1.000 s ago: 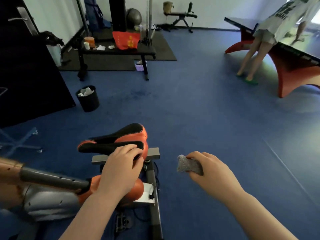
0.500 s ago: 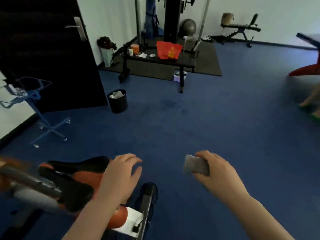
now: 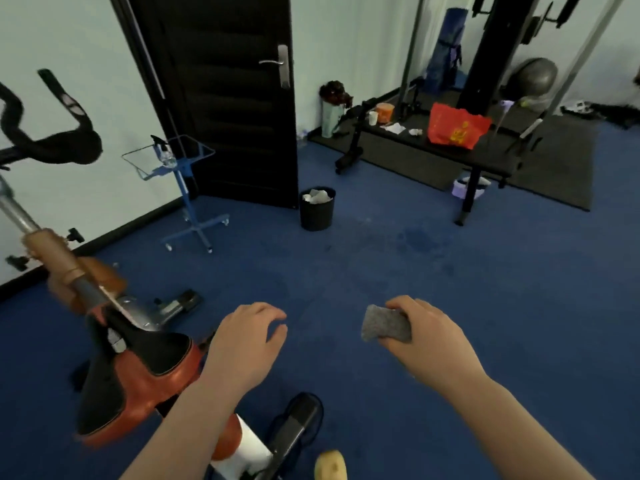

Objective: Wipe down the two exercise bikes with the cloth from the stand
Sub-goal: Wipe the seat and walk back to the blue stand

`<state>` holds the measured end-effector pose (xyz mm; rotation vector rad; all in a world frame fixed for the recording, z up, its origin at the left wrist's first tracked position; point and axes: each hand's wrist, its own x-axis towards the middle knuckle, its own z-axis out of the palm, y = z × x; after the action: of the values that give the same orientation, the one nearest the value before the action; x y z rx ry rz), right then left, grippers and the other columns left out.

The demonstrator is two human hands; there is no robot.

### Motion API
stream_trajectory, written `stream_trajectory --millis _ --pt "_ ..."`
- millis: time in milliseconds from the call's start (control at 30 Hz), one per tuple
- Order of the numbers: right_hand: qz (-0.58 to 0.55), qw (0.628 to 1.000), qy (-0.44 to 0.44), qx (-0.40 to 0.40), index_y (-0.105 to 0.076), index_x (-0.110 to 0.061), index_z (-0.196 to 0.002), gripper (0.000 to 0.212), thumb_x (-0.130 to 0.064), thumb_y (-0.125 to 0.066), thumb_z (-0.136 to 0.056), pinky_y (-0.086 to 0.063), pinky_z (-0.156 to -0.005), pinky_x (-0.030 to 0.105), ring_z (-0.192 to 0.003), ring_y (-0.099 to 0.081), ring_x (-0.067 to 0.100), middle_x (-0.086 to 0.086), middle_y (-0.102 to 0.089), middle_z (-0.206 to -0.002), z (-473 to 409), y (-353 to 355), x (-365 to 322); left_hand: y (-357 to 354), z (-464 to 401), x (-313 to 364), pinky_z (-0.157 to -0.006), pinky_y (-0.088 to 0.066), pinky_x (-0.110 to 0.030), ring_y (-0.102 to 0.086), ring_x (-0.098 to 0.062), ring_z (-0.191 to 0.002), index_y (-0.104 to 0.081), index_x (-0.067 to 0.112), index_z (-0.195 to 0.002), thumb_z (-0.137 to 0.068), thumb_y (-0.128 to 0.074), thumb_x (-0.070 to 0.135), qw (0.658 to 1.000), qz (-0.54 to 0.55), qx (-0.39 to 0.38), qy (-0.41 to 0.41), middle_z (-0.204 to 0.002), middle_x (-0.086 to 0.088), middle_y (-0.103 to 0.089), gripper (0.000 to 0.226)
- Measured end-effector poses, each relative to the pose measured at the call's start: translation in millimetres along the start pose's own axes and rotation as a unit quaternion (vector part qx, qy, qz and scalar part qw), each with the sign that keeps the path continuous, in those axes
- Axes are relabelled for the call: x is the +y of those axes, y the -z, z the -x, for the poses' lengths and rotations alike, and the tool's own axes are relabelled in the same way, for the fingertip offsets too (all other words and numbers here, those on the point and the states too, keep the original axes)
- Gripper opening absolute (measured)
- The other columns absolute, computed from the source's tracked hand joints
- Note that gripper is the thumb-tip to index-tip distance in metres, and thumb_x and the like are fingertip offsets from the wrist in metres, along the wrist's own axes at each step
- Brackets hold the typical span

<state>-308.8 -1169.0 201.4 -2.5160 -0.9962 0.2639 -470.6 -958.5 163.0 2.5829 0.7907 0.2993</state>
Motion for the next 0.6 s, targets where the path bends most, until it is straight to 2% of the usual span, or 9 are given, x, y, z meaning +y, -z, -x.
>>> stream_trajectory --millis 233,333,433,600 --pt "0.036 0.996 0.059 -0.046 -0.051 -0.034 -0.108 0.033 -0.041 -0.066 -0.079 -0.049 -0.069 0.029 -0.088 -0.052 0.010 -0.012 -0.055 -0.097 -126 10 22 -9 -77 -11 -0.100 -0.038 -0.031 -0.051 -0.014 -0.115 -0.064 0.025 -0.114 -0.093 -0.052 0.034 0.994 0.005 0.013 0.105 -0.122 0.010 -0.060 0.026" --pt "0.052 0.994 0.084 -0.051 -0.052 -0.035 -0.109 0.033 -0.041 -0.066 -0.079 -0.046 -0.067 0.027 -0.088 -0.052 0.010 -0.013 -0.055 -0.097 -180 21 36 -9 -121 -9 -0.099 -0.039 -0.032 -0.053 -0.017 -0.113 -0.066 0.022 -0.112 -0.092 -0.053 0.032 0.991 0.015 0.049 0.123 -0.121 0.007 -0.062 0.025" --pt "0.057 0.993 0.094 -0.045 -0.053 -0.034 -0.109 0.033 -0.039 -0.067 -0.079 -0.045 -0.066 0.029 -0.087 -0.051 0.012 -0.012 -0.055 -0.095 -231 36 50 -7 -165 3 -0.097 -0.039 -0.033 -0.052 -0.020 -0.114 -0.066 0.021 -0.113 -0.093 -0.053 0.030 0.989 0.008 0.048 0.143 -0.122 0.004 -0.061 0.026" --pt "0.044 0.991 0.120 -0.046 -0.053 -0.037 -0.105 0.031 -0.040 -0.067 -0.078 -0.049 -0.067 0.030 -0.088 -0.051 0.009 -0.014 -0.055 -0.094 -319 42 72 -12 -244 23 -0.102 -0.034 -0.034 -0.053 -0.017 -0.113 -0.064 0.027 -0.114 -0.093 -0.049 0.034 0.985 -0.040 0.089 0.146 -0.123 0.009 -0.061 0.026"
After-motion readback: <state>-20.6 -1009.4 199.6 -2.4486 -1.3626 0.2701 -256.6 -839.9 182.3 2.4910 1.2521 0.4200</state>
